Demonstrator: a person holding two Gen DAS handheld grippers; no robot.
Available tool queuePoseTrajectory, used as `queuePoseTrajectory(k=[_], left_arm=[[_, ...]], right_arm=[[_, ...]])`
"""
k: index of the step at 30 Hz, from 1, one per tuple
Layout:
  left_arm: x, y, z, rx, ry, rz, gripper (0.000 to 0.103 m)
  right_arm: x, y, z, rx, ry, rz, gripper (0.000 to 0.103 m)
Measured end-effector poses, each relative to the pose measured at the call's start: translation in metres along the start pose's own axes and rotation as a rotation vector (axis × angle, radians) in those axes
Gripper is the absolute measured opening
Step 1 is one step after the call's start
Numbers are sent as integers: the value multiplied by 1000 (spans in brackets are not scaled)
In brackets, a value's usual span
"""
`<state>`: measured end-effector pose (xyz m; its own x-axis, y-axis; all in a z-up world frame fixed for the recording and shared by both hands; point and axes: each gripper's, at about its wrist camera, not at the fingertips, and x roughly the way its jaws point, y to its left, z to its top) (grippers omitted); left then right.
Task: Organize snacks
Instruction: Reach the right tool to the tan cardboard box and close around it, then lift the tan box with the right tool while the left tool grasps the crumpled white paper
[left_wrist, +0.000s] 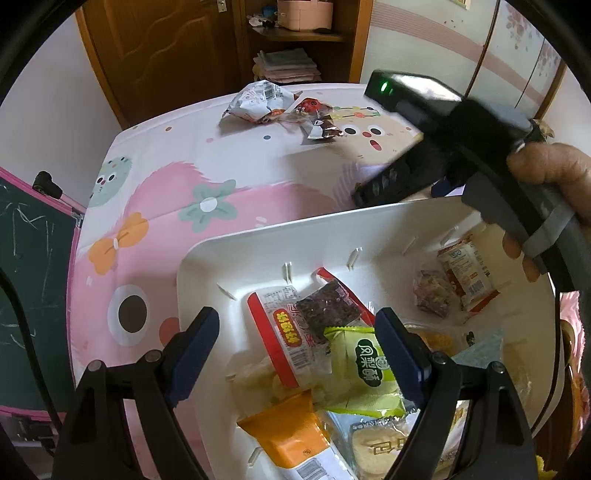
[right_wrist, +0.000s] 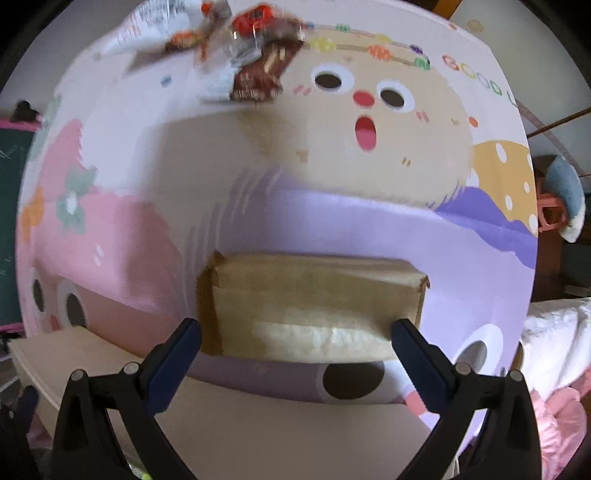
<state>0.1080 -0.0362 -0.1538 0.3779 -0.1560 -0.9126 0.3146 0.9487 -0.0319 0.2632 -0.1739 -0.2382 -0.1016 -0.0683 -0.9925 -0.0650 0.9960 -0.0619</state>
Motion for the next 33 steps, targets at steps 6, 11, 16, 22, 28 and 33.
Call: queuePoseTrajectory(k=[6, 11, 16, 22, 28, 33], left_arm=[[-2, 2, 0, -4, -6, -3, 85], [-3, 0, 0, -3, -7, -11, 85], [-1, -4, 0, 6, 2, -19, 85], [-2, -6, 1, 19, -2, -14, 85], [0, -12, 3, 26, 3, -11, 85], [1, -15, 3, 41, 3, -7, 85]], right_arm=[[6, 3, -4, -13, 24, -63, 103], [5, -15, -1, 10, 27, -66, 103], [3, -23, 0, 12, 7, -56, 102], [-11, -25, -6, -5, -72, -28, 80], [-28, -47, -6, 22, -114, 68, 6], [-30, -61, -1, 54, -170, 116, 2]])
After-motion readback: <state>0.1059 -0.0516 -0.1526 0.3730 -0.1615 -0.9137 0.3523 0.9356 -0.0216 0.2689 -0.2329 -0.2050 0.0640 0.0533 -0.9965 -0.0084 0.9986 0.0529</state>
